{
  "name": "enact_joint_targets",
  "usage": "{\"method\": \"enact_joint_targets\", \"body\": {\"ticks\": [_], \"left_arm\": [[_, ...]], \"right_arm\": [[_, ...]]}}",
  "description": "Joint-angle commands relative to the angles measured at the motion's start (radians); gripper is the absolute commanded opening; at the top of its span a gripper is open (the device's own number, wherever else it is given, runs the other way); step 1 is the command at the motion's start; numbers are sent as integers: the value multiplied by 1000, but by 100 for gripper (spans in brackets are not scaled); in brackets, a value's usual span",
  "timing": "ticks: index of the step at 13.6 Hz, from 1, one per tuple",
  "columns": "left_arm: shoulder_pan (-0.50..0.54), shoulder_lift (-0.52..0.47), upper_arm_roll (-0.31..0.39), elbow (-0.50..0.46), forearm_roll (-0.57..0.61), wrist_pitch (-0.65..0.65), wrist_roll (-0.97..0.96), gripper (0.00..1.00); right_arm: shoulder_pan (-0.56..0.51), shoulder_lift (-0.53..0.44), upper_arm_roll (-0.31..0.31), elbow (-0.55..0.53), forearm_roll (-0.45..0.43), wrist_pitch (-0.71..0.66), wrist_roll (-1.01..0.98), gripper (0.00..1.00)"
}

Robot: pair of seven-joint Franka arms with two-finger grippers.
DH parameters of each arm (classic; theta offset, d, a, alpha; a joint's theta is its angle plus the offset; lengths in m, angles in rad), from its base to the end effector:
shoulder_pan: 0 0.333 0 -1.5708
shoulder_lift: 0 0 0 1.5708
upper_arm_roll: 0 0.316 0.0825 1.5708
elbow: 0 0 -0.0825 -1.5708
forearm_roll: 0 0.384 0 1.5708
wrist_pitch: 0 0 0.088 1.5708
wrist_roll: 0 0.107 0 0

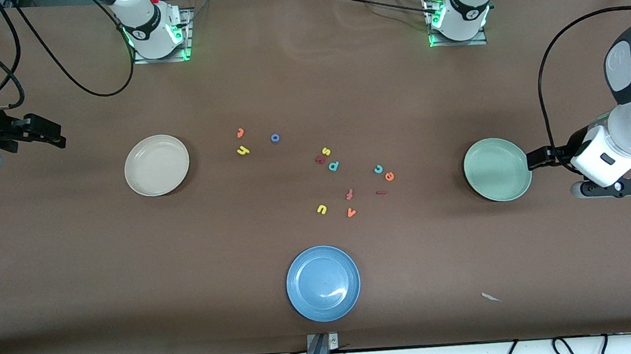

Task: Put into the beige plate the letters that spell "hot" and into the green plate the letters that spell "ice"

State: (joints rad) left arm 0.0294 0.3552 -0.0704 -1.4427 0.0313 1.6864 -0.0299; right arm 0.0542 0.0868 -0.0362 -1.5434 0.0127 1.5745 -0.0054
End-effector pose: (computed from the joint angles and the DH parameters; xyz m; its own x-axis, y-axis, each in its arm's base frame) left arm 0.6552 -0.0174 0.4788 0.9938 -0.0128 -0.1102 -0.0139 -0.9999 -0.0093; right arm 0.5796 0.0127 0.5885 0.9982 0.0233 -0.0556 0.0228 -0.9997 -0.0098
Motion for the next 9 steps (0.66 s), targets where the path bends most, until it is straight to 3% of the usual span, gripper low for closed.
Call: {"method": "enact_joint_targets", "body": {"ticks": [1,9], "left_arm": [[3,-7,1,-8,-31,-1,25,100],[-5,-2,1,-8,-39,2,10,100]], "right_arm": [[0,-2,1,8,13,-16,2,100],[1,-1,2,8,13,-16,8,100]]}}
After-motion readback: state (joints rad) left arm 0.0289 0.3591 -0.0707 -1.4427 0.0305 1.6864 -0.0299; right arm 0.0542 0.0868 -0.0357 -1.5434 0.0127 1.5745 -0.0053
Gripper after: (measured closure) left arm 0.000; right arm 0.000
